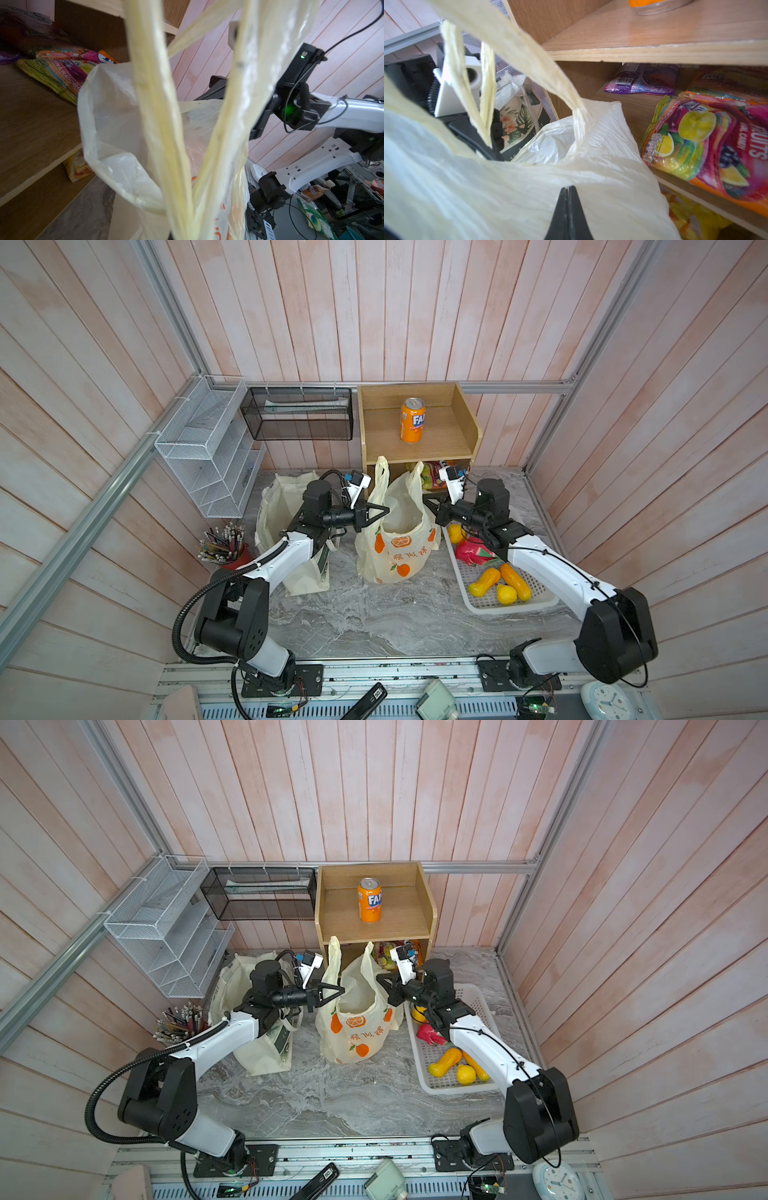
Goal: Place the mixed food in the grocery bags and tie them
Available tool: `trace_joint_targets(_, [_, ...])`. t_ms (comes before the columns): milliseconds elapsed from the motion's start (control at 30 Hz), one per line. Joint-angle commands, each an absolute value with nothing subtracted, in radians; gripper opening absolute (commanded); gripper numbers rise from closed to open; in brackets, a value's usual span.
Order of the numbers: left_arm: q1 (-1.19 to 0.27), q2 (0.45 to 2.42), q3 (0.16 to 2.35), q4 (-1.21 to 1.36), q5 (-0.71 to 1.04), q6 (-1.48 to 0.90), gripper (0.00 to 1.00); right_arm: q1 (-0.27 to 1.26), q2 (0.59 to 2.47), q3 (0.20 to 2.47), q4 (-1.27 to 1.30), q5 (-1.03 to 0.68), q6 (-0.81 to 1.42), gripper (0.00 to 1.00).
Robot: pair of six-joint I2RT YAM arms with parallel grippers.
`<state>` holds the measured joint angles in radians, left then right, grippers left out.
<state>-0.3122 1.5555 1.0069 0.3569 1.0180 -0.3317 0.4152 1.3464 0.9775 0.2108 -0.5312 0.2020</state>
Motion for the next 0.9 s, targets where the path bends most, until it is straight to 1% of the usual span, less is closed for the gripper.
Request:
trace_joint_targets(0, [-0.304, 1.515, 0.973, 0.444, 0.969, -0.412, 0.0, 0.432, 1.247, 0.902, 0.252, -0.47, 0.285, 0.0])
trace_joint_targets(133, [-0.303, 1.483, 0.957, 0.444, 0.886, -0.456, 0.0, 0.502, 1.13, 0.812, 0.229, -0.359, 0.342, 0.0])
trace_joint_targets(233, [-0.304, 1.48, 0.975, 0.393, 0.842, -0.465, 0.0, 0.565, 1.065, 0.759, 0.218, -0.283, 0.379, 0.0])
trace_joint_targets(333, [-0.303, 1.473, 0.973, 0.369, 0.828, -0.443, 0.0, 0.578, 1.021, 0.747, 0.17, -0.21, 0.398, 0.0])
trace_joint_targets(433, [-0.303, 1.471, 0.962, 0.368, 0.854, -0.405, 0.0, 0.566, 0.988, 0.774, 0.089, -0.14, 0.37, 0.32])
trace_joint_targets(500, [-0.304, 1.473, 0.958, 0.379, 0.88, -0.396, 0.0, 0.54, 0.967, 0.792, 0.055, -0.128, 0.363, 0.48])
trace_joint_targets(600, [-0.303, 1.486, 0.957, 0.397, 0.908, -0.399, 0.0, 0.502, 0.94, 0.823, 0.036, -0.142, 0.353, 0.59])
trace_joint_targets(733, [-0.304, 1.503, 0.962, 0.411, 0.94, -0.403, 0.0, 0.492, 0.909, 0.85, 0.046, -0.187, 0.285, 0.7])
trace_joint_targets(867, [-0.304, 1.512, 0.966, 0.419, 0.962, -0.403, 0.0, 0.492, 0.909, 0.852, 0.082, -0.243, 0.217, 0.76])
